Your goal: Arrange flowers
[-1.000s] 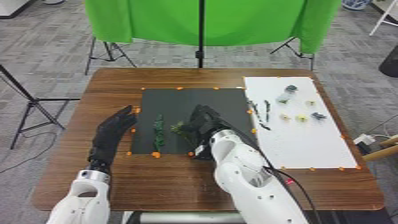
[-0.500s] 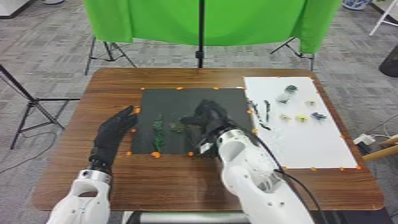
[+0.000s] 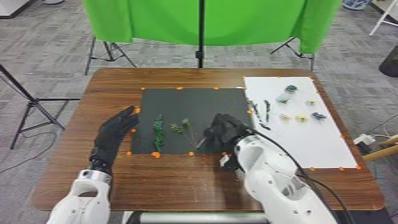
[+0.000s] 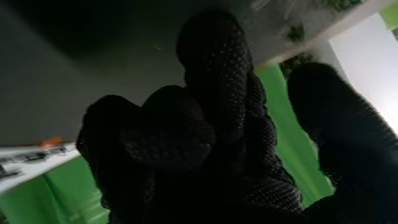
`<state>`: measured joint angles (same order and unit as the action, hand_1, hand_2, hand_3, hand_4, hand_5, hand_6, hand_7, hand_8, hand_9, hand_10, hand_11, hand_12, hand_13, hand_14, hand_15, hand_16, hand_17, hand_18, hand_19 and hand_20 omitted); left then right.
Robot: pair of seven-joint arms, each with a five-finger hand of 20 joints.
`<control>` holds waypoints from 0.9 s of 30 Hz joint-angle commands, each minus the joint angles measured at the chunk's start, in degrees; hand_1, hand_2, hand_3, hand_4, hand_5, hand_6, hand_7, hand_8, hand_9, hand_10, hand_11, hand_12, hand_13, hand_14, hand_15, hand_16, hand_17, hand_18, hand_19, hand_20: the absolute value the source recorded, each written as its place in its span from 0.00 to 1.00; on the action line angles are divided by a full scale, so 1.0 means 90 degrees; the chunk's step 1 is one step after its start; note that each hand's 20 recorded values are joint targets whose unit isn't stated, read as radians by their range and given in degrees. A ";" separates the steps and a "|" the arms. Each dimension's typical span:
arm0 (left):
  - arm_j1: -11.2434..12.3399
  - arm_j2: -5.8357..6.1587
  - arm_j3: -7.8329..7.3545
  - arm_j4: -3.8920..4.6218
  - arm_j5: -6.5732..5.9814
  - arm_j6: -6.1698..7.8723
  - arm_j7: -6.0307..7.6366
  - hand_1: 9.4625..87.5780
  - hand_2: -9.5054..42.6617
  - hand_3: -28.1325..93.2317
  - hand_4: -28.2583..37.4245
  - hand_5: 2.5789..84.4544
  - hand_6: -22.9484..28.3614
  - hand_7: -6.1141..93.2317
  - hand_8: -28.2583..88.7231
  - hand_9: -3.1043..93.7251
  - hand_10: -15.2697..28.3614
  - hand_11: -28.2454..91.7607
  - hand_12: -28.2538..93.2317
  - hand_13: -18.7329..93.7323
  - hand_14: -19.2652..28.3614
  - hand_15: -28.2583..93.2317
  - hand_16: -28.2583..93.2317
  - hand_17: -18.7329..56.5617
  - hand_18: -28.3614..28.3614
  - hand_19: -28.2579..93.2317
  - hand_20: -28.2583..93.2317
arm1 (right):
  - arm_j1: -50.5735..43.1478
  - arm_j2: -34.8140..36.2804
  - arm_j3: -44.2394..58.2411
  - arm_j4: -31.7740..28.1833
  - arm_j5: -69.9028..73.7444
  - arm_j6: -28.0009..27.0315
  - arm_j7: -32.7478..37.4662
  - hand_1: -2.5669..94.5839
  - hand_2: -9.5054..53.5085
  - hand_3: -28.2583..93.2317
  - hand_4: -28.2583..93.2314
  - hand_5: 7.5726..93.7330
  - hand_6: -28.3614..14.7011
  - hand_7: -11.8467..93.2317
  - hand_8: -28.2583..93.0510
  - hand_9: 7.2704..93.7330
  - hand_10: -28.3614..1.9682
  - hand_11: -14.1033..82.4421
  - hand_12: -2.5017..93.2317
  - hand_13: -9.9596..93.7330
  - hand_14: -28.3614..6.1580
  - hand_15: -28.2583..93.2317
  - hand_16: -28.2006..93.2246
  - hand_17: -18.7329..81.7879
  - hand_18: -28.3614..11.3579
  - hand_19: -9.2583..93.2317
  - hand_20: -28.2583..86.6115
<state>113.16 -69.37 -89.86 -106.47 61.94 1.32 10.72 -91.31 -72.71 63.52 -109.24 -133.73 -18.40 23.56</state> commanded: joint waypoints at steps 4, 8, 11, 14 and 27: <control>0.0095 -0.0148 0.0057 0.0081 0.0034 -0.0048 -0.0042 0.14 0.05 0.79 0.11 0.48 0.47 0.14 0.20 0.47 0.60 0.32 0.36 0.46 0.70 0.31 0.26 0.30 0.69 0.24 0.38 | -0.0128 -0.0097 -0.0228 0.0119 -0.0123 0.0094 -0.0097 0.25 0.29 0.81 0.33 0.81 0.58 0.26 0.17 0.97 0.48 0.54 0.32 0.98 0.66 0.74 0.52 0.85 0.37 1.00 0.76; 0.0084 -0.0168 0.0055 0.0088 0.0039 -0.0045 -0.0049 0.14 0.05 0.79 0.11 0.48 0.47 0.14 0.20 0.47 0.60 0.31 0.36 0.46 0.70 0.31 0.26 0.30 0.69 0.24 0.38 | -0.0140 -0.0077 -0.0241 0.0089 0.0002 0.0149 -0.0110 0.24 0.29 0.81 0.33 0.81 0.58 0.26 0.17 0.98 0.48 0.54 0.32 0.98 0.66 0.74 0.52 0.85 0.37 1.00 0.76; 0.0092 -0.0177 0.0053 0.0088 0.0034 -0.0042 -0.0044 0.14 0.05 0.78 0.11 0.48 0.47 0.14 0.20 0.47 0.60 0.31 0.36 0.46 0.71 0.31 0.26 0.30 0.69 0.24 0.38 | -0.0138 -0.0038 -0.0201 0.0041 0.0007 0.0160 -0.0153 0.24 0.29 0.81 0.33 0.81 0.59 0.26 0.17 0.97 0.48 0.53 0.32 0.98 0.66 0.74 0.52 0.85 0.37 1.00 0.76; 0.0058 -0.0207 0.0060 0.0104 0.0045 -0.0082 -0.0037 0.14 0.05 0.79 0.11 0.48 0.47 0.14 0.20 0.47 0.60 0.32 0.36 0.46 0.71 0.31 0.26 0.30 0.69 0.24 0.38 | -0.0247 0.0124 0.0036 -0.0235 0.0203 0.0138 -0.0060 0.24 0.29 0.81 0.33 0.81 0.59 0.26 0.17 0.97 0.48 0.53 0.32 0.97 0.66 0.74 0.52 0.85 0.37 1.00 0.76; 0.0184 -0.0194 0.0032 0.0035 0.0053 -0.0018 -0.0032 0.14 0.06 0.79 0.11 0.48 0.47 0.14 0.20 0.47 0.60 0.32 0.36 0.46 0.70 0.31 0.26 0.30 0.69 0.24 0.38 | 0.0406 0.1031 0.1521 -0.0077 -0.0082 0.0227 0.0327 0.32 0.01 0.74 0.16 0.78 0.59 0.26 0.18 0.95 0.49 0.54 0.32 0.95 0.66 0.75 0.52 0.83 0.36 1.00 0.76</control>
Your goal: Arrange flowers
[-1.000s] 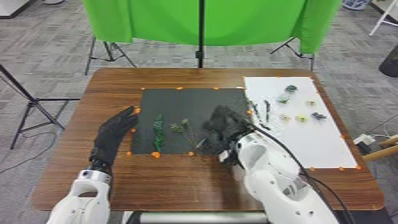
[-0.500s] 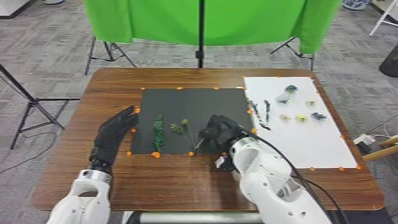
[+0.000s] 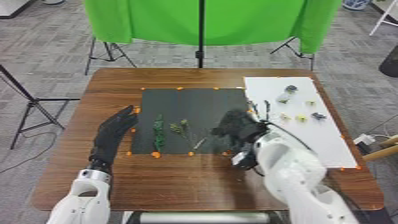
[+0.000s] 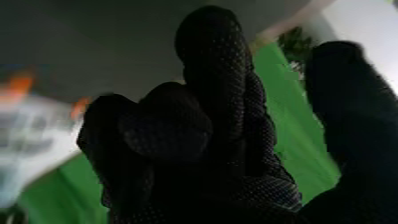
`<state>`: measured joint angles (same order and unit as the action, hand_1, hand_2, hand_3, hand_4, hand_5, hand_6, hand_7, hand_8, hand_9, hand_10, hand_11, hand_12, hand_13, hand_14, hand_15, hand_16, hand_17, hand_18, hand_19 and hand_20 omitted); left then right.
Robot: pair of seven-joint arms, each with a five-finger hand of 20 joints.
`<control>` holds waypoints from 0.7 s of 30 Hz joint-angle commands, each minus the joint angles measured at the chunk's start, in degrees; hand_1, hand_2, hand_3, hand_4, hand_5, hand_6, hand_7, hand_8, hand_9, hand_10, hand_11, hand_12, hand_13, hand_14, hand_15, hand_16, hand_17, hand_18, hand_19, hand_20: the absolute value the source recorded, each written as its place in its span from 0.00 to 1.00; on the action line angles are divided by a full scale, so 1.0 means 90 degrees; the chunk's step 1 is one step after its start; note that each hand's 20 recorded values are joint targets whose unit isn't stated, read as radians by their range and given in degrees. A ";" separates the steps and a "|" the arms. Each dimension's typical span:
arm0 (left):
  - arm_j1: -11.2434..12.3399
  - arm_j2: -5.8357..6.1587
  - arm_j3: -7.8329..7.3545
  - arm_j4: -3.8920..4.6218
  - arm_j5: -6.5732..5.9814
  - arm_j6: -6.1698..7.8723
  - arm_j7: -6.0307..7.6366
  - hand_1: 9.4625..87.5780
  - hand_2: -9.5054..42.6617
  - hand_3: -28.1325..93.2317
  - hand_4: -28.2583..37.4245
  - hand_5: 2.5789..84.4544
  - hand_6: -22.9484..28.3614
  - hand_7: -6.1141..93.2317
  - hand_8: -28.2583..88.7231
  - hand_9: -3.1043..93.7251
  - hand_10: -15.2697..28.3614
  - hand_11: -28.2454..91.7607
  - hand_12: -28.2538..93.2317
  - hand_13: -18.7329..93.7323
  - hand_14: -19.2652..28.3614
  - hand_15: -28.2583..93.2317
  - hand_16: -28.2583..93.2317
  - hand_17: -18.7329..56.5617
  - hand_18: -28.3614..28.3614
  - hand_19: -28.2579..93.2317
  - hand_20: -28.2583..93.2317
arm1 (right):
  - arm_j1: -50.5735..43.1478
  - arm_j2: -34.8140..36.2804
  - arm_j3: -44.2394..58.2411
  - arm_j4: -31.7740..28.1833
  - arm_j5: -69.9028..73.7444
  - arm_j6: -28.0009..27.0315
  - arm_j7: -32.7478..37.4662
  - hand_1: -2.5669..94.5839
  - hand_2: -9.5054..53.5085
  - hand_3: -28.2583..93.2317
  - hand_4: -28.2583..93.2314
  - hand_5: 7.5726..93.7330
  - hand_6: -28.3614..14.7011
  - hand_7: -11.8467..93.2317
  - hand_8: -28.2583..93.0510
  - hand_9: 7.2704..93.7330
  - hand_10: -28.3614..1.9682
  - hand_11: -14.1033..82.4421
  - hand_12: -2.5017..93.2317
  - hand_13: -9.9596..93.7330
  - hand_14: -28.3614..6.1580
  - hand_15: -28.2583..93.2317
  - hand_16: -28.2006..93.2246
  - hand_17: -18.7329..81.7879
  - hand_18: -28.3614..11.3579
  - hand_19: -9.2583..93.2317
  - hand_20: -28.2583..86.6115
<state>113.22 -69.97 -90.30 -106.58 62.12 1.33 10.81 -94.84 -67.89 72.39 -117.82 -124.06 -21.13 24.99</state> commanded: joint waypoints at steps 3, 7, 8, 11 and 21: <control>0.0147 -0.0125 0.0103 0.0058 0.0040 -0.0010 -0.0035 0.14 0.06 0.78 0.11 0.48 0.47 0.14 0.20 0.47 0.60 0.32 0.36 0.46 0.70 0.31 0.26 0.30 0.69 0.24 0.38 | 0.1036 0.0518 0.0506 0.1293 -0.1462 0.0469 0.0196 0.30 0.00 0.72 0.14 0.76 0.57 0.24 0.18 0.94 0.50 0.56 0.33 0.95 0.66 0.76 0.51 0.83 0.37 1.00 0.77; 0.0128 -0.0136 0.0108 0.0062 0.0045 -0.0006 -0.0037 0.14 0.06 0.78 0.11 0.48 0.47 0.14 0.20 0.47 0.60 0.32 0.36 0.46 0.70 0.31 0.26 0.30 0.69 0.24 0.38 | 0.1263 0.0403 0.0461 0.1829 -0.1753 0.0513 0.0177 0.29 0.00 0.71 0.13 0.74 0.56 0.23 0.18 0.94 0.50 0.56 0.33 0.95 0.67 0.76 0.52 0.83 0.37 1.00 0.77; 0.0132 -0.0136 0.0104 0.0060 0.0046 -0.0003 -0.0036 0.14 0.06 0.78 0.11 0.48 0.47 0.14 0.20 0.47 0.60 0.32 0.36 0.46 0.70 0.31 0.26 0.30 0.69 0.24 0.38 | 0.1330 0.0355 0.0439 0.1962 -0.1848 0.0470 0.0154 0.28 0.00 0.71 0.13 0.74 0.55 0.23 0.18 0.94 0.50 0.56 0.33 0.95 0.67 0.76 0.52 0.83 0.38 1.00 0.77; 0.0124 -0.0141 0.0104 0.0071 0.0036 0.0003 -0.0045 0.14 0.06 0.78 0.11 0.48 0.47 0.14 0.20 0.47 0.60 0.32 0.36 0.46 0.70 0.31 0.26 0.30 0.69 0.24 0.38 | 0.1470 0.0253 0.0358 0.2283 -0.1988 0.0396 0.0147 0.28 0.00 0.70 0.12 0.73 0.55 0.22 0.18 0.94 0.50 0.57 0.33 0.95 0.67 0.77 0.51 0.84 0.38 1.00 0.78; 0.0082 -0.0140 0.0127 0.0086 0.0044 -0.0056 -0.0051 0.14 0.06 0.79 0.11 0.48 0.47 0.14 0.20 0.47 0.60 0.31 0.36 0.46 0.70 0.31 0.26 0.30 0.69 0.24 0.38 | 0.1707 -0.0012 -0.0019 0.2819 -0.2589 -0.0196 0.0015 0.24 0.00 0.68 0.11 0.75 0.53 0.22 0.18 0.94 0.49 0.57 0.32 0.96 0.67 0.77 0.51 0.84 0.39 1.00 0.78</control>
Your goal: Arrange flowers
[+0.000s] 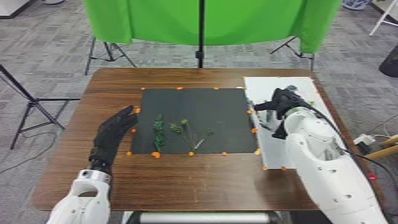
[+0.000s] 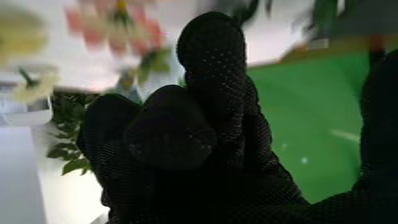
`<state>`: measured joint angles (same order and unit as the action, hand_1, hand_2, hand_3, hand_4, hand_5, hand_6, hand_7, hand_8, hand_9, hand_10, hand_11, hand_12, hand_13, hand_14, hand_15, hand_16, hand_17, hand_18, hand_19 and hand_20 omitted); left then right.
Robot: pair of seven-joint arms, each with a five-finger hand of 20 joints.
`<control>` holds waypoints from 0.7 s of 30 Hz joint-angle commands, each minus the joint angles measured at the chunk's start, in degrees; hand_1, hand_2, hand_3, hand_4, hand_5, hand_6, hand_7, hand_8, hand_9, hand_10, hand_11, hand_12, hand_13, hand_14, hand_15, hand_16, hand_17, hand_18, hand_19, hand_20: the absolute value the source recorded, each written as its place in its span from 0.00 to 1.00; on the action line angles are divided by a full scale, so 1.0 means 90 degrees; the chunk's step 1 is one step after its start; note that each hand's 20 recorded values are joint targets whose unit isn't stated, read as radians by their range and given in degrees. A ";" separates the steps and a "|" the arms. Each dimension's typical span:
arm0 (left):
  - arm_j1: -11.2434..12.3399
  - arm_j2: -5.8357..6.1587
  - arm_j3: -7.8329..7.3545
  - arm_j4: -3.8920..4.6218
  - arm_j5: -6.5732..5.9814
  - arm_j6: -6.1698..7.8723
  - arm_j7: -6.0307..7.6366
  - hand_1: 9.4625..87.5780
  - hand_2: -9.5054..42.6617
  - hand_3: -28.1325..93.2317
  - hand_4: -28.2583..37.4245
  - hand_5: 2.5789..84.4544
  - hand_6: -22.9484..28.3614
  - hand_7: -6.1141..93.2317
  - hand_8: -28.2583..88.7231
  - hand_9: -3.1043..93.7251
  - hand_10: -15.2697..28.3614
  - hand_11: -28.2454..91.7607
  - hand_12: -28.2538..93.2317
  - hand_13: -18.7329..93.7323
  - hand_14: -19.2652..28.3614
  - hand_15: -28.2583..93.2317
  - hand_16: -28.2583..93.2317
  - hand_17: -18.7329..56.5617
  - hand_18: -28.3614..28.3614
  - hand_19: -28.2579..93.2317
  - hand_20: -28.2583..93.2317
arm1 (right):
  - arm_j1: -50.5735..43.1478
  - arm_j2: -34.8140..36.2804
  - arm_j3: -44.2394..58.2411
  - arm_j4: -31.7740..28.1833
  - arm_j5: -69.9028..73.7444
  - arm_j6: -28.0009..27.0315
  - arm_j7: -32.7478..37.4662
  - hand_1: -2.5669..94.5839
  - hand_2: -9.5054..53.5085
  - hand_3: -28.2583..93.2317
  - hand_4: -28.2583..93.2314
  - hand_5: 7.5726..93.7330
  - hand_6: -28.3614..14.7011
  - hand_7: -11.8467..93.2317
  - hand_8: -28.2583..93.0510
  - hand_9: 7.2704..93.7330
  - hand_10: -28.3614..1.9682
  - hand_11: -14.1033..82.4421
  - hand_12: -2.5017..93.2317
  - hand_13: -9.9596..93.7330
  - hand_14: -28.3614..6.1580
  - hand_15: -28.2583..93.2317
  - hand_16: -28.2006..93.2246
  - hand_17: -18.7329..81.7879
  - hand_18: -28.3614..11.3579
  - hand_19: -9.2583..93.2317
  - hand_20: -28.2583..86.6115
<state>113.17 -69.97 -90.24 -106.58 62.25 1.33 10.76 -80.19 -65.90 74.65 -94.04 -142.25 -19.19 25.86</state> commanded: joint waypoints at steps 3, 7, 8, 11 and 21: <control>0.0136 -0.0131 0.0092 0.0068 0.0017 -0.0035 -0.0053 0.14 0.05 0.79 0.11 0.48 0.47 0.14 0.20 0.47 0.60 0.31 0.36 0.46 0.70 0.31 0.26 0.30 0.69 0.24 0.38 | -0.0019 -0.0235 -0.0443 0.0184 -0.1171 -0.0426 -0.0404 0.22 0.00 0.67 0.11 0.77 0.53 0.23 0.18 0.94 0.49 0.57 0.32 0.96 0.67 0.76 0.51 0.84 0.39 1.00 0.78; 0.0130 -0.0123 0.0088 0.0070 0.0023 -0.0058 -0.0063 0.14 0.05 0.79 0.11 0.48 0.47 0.14 0.20 0.47 0.60 0.31 0.36 0.46 0.71 0.31 0.26 0.30 0.69 0.24 0.38 | -0.0089 -0.0300 -0.0651 0.0328 -0.1693 -0.0436 -0.0470 0.29 0.00 0.67 0.12 0.80 0.54 0.25 0.18 0.94 0.49 0.57 0.32 0.96 0.67 0.76 0.52 0.85 0.40 1.00 0.78; 0.0127 -0.0127 0.0092 0.0068 0.0028 -0.0062 -0.0070 0.14 0.05 0.79 0.11 0.48 0.47 0.14 0.20 0.47 0.60 0.31 0.36 0.46 0.70 0.31 0.26 0.30 0.69 0.24 0.38 | -0.0131 -0.0324 -0.0653 0.0350 -0.1697 -0.0420 -0.0485 0.32 0.00 0.68 0.12 0.81 0.54 0.26 0.19 0.95 0.50 0.57 0.32 0.96 0.68 0.76 0.51 0.85 0.40 1.00 0.78; 0.0130 -0.0134 0.0092 0.0065 0.0033 -0.0067 -0.0080 0.14 0.06 0.79 0.11 0.48 0.47 0.14 0.20 0.47 0.60 0.31 0.36 0.46 0.70 0.31 0.26 0.30 0.69 0.24 0.38 | -0.0256 -0.0384 -0.0653 0.0409 -0.1838 -0.0314 -0.0581 0.38 0.00 0.69 0.14 0.83 0.56 0.29 0.19 0.96 0.52 0.58 0.32 0.97 0.70 0.76 0.52 0.86 0.42 1.00 0.78; 0.0105 -0.0136 0.0102 0.0080 0.0016 -0.0086 -0.0070 0.14 0.05 0.79 0.12 0.48 0.47 0.14 0.20 0.47 0.60 0.31 0.36 0.46 0.71 0.31 0.26 0.30 0.69 0.24 0.38 | -0.0373 -0.0465 -0.0498 0.0506 -0.0949 0.0583 -0.0301 0.88 0.00 0.05 0.71 0.87 0.60 0.36 0.44 0.98 0.61 0.63 0.32 1.00 0.72 0.78 0.52 0.90 0.44 1.00 0.81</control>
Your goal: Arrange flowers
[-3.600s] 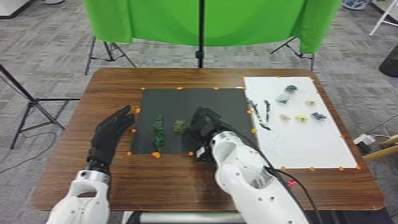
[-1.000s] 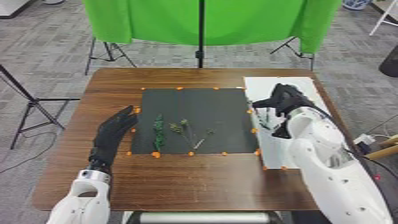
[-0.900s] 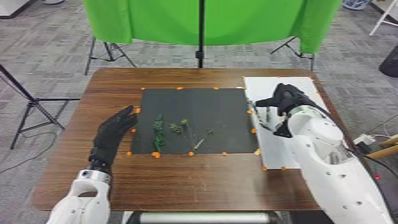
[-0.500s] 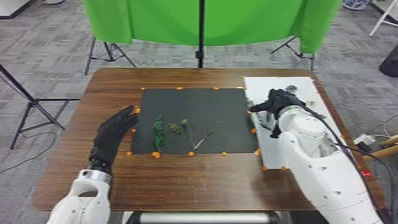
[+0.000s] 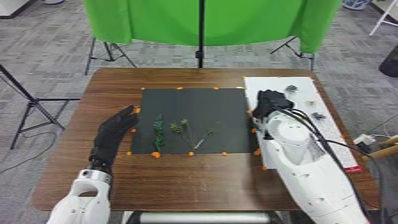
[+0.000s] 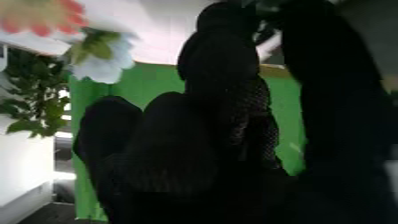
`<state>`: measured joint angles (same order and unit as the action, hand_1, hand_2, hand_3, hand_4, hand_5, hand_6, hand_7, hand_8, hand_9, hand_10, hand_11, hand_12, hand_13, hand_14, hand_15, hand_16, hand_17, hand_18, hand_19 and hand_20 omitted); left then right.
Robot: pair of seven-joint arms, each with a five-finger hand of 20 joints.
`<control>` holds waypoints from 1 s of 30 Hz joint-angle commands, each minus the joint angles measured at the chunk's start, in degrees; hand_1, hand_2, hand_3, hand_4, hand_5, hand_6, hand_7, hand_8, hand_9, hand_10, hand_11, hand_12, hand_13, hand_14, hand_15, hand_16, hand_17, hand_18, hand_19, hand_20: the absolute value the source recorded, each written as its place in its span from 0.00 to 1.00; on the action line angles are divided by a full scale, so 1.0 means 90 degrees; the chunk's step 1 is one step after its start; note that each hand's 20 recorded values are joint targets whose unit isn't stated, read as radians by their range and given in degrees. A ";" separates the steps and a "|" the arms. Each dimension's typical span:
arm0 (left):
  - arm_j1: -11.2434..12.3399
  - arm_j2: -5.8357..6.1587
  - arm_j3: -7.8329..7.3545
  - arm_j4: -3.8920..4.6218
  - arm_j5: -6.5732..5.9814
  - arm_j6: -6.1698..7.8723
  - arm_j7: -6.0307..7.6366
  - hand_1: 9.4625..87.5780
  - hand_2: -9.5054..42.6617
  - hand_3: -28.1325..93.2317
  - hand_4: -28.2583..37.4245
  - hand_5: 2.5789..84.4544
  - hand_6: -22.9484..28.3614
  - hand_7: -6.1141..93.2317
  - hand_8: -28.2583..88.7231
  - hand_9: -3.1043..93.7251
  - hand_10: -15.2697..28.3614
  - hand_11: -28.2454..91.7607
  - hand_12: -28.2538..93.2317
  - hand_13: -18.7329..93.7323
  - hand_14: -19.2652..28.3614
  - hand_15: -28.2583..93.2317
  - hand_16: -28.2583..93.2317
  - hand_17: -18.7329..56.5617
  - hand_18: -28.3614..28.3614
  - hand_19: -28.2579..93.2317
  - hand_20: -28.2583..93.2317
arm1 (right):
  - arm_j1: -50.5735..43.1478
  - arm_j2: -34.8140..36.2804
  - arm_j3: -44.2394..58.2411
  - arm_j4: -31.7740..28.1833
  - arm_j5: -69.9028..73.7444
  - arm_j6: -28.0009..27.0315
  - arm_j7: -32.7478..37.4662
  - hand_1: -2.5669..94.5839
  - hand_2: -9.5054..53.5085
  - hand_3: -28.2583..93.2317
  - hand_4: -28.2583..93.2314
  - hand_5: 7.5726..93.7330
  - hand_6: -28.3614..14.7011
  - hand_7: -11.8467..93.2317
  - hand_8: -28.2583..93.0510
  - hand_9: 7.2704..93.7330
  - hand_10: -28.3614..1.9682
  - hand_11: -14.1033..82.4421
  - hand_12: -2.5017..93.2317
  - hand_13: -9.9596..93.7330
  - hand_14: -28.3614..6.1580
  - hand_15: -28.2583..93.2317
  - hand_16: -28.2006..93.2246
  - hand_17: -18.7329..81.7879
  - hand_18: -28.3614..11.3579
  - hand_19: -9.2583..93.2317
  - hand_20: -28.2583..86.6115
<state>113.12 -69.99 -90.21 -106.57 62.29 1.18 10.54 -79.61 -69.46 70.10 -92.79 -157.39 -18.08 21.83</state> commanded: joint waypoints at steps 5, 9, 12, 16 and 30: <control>0.0099 -0.0148 0.0109 0.0086 0.0008 -0.0083 -0.0030 0.14 0.05 0.79 0.12 0.48 0.47 0.14 0.20 0.47 0.60 0.31 0.36 0.46 0.71 0.31 0.26 0.30 0.69 0.24 0.38 | -0.0429 0.0062 0.0128 0.0208 0.0937 0.1602 0.0006 0.60 0.00 0.70 0.29 0.86 0.57 0.42 0.46 0.97 0.64 0.68 0.31 0.99 0.73 0.81 0.52 0.91 0.43 1.00 0.84; 0.0101 -0.0148 0.0108 0.0088 -0.0015 -0.0065 -0.0022 0.14 0.05 0.79 0.12 0.48 0.48 0.14 0.20 0.47 0.60 0.31 0.36 0.46 0.71 0.31 0.26 0.30 0.69 0.24 0.38 | -0.0433 0.0226 0.0152 -0.0143 0.1283 0.2237 -0.0069 0.59 0.00 0.71 0.32 0.84 0.56 0.45 0.47 0.95 0.64 0.73 0.30 0.99 0.73 0.83 0.53 0.92 0.41 1.00 0.86; 0.0092 -0.0151 0.0108 0.0094 -0.0012 -0.0073 -0.0031 0.14 0.05 0.79 0.12 0.48 0.48 0.14 0.20 0.47 0.60 0.31 0.36 0.46 0.71 0.31 0.26 0.30 0.69 0.24 0.38 | -0.0452 0.0334 0.0136 -0.0422 0.1466 0.2362 -0.0125 0.58 0.00 0.71 0.33 0.84 0.55 0.47 0.47 0.95 0.64 0.74 0.29 0.99 0.74 0.84 0.52 0.92 0.41 1.00 0.87; 0.0078 -0.0168 0.0111 0.0101 -0.0007 -0.0072 -0.0025 0.14 0.05 0.79 0.12 0.48 0.48 0.14 0.20 0.47 0.60 0.31 0.36 0.46 0.71 0.31 0.26 0.30 0.69 0.24 0.38 | -0.0454 0.0411 0.0079 -0.0664 0.1514 0.2291 -0.0172 0.58 0.00 0.72 0.33 0.83 0.54 0.48 0.47 0.95 0.63 0.75 0.29 0.99 0.74 0.84 0.52 0.92 0.41 1.00 0.87; 0.0092 -0.0169 0.0103 0.0089 0.0012 -0.0072 -0.0036 0.14 0.05 0.79 0.12 0.48 0.48 0.14 0.20 0.47 0.60 0.31 0.36 0.46 0.71 0.31 0.26 0.30 0.69 0.24 0.38 | -0.0593 0.0604 0.0033 -0.1154 0.1357 0.1288 0.0015 0.56 0.00 0.72 0.31 0.83 0.58 0.48 0.45 0.95 0.64 0.74 0.29 0.99 0.74 0.84 0.52 0.92 0.42 1.00 0.86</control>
<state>112.73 -70.34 -90.10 -106.49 62.26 1.02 10.59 -84.59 -64.37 70.15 -101.88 -141.90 0.80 20.46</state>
